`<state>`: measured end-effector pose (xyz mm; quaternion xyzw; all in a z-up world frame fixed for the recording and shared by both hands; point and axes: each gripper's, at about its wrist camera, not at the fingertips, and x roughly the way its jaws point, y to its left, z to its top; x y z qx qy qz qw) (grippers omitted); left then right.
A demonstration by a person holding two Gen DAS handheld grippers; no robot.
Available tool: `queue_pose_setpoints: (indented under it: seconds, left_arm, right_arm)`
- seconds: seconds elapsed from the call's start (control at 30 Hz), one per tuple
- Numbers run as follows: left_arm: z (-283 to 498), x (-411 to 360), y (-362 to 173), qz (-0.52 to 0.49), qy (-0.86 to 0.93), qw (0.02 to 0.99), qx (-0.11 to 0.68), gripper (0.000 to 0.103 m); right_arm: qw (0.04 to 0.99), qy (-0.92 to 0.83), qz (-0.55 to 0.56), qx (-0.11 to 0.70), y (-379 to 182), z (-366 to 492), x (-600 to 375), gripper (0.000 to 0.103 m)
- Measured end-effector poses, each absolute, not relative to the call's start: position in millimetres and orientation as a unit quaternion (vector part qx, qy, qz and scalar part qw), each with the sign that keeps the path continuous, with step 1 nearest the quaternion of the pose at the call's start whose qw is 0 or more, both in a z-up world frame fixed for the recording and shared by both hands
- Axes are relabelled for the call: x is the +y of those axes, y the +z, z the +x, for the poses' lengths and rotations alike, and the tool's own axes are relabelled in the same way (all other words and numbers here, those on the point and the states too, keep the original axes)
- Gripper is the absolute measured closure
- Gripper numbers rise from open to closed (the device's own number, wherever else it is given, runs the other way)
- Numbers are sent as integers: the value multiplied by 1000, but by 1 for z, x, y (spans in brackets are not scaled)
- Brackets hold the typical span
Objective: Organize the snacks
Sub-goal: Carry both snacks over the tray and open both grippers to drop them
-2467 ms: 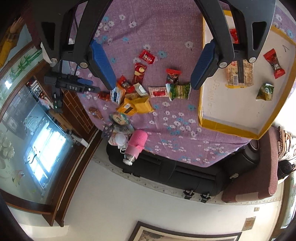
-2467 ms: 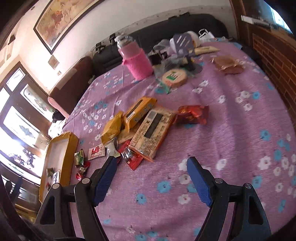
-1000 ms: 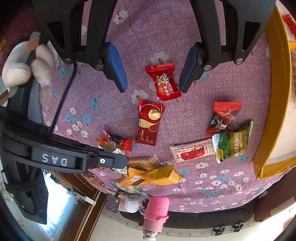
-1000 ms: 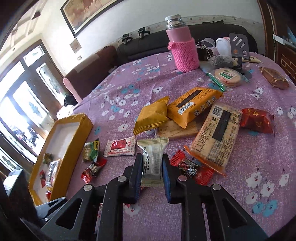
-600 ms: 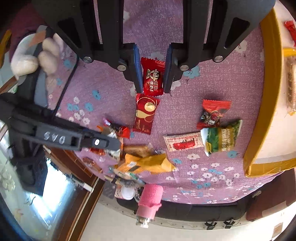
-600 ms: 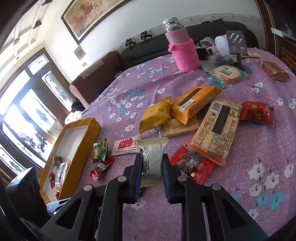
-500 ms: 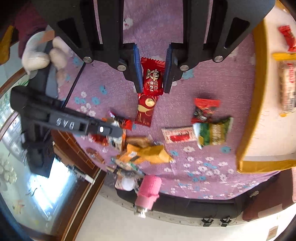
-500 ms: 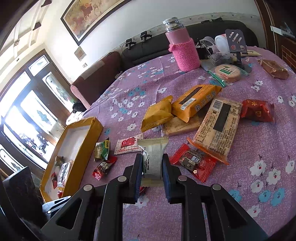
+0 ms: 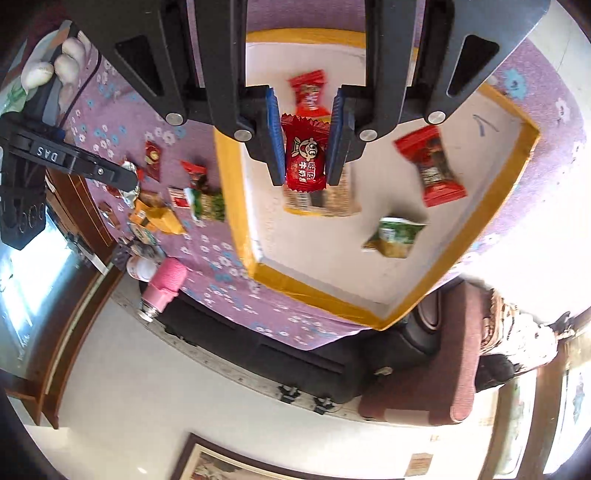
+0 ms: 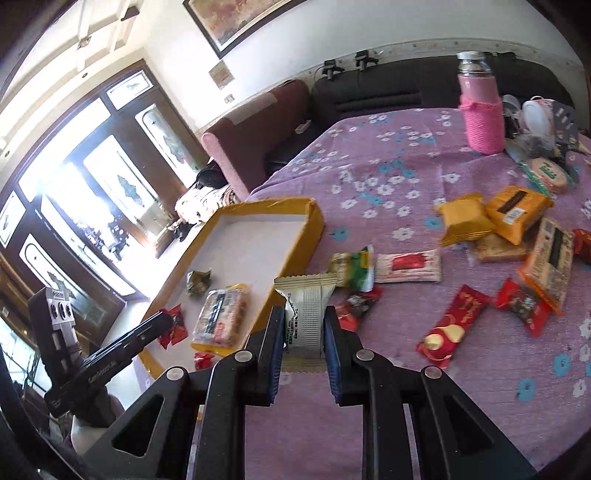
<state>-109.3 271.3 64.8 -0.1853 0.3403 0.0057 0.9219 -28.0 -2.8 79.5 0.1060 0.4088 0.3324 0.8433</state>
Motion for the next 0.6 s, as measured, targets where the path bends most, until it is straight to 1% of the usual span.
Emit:
queue_pose_setpoints:
  seconds: [0.13,0.3,0.53,0.6]
  left_arm:
    - [-107,300,51,-195,30,916,349,84]
    - [-95,316,40,-194,34,911,362,84]
    - [-89,323,30,-201,26,906,372,83]
    - [-89,324,30,-205,24,905,372,82]
  right_arm:
    - [826,361,70,427,70,-35,52,82]
    - [820,359,25,445,54,-30,104,82]
    - [826,335,-18,453,38,-21,134,82]
    - [831,325,-24,451,36,-19,137,79]
